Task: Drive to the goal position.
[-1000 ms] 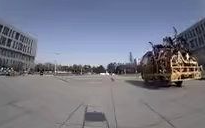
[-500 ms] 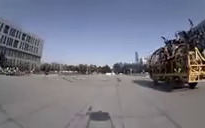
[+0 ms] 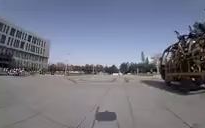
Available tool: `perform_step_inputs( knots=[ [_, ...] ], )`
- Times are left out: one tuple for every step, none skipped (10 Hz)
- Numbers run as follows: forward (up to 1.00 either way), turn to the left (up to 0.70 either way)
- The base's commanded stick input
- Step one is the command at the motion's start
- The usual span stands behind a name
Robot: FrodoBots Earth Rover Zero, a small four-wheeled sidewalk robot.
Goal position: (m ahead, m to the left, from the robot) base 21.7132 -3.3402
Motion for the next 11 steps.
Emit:
perform_step_inputs(
  knots=[
    [1.0, 0.02],
    [1.0, 0.02],
    [1.0, 0.02],
    [1.0, 0.02],
    [1.0, 0.02],
    [1.0, 0.02],
    [1.0, 0.02],
    [1.0, 0.02],
    [1.0, 0.02],
    [1.0, 0.1],
    [1.0, 0.42]
  ],
)
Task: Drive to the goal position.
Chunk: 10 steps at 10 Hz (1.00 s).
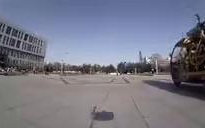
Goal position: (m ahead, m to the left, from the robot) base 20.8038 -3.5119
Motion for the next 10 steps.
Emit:
perform_step_inputs(
  knots=[
    [1.0, 0.4],
    [1.0, 0.05],
    [1.0, 0.02],
    [1.0, 0.02],
    [1.0, 0.02],
    [1.0, 0.02],
    [1.0, 0.02],
    [1.0, 0.03],
    [1.0, 0.03],
    [1.0, 0.03]
  ],
)
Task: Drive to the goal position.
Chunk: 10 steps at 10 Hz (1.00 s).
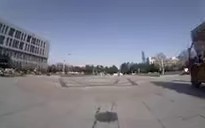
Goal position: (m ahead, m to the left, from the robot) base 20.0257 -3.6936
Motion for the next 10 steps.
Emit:
perform_step_inputs(
  knots=[
    [1.0, 0.03],
    [1.0, 0.03],
    [1.0, 0.03],
    [1.0, 0.03],
    [1.0, 0.03],
    [1.0, 0.03],
    [1.0, 0.03],
    [1.0, 0.03],
    [1.0, 0.02],
    [1.0, -0.2]
  ],
)
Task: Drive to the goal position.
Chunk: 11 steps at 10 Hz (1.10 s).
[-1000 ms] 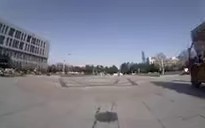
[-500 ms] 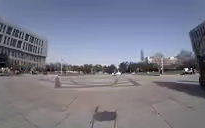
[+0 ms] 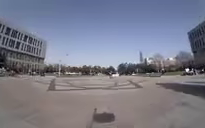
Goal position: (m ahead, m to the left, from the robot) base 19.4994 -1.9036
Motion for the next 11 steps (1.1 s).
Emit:
perform_step_inputs(
  knots=[
    [1.0, -0.35],
    [1.0, -0.37],
    [1.0, -0.24],
    [1.0, 0.03],
    [1.0, 0.03],
    [1.0, 0.03],
    [1.0, 0.03],
    [1.0, 0.03],
    [1.0, 0.03],
    [1.0, 0.03],
    [1.0, 0.03]
  ],
)
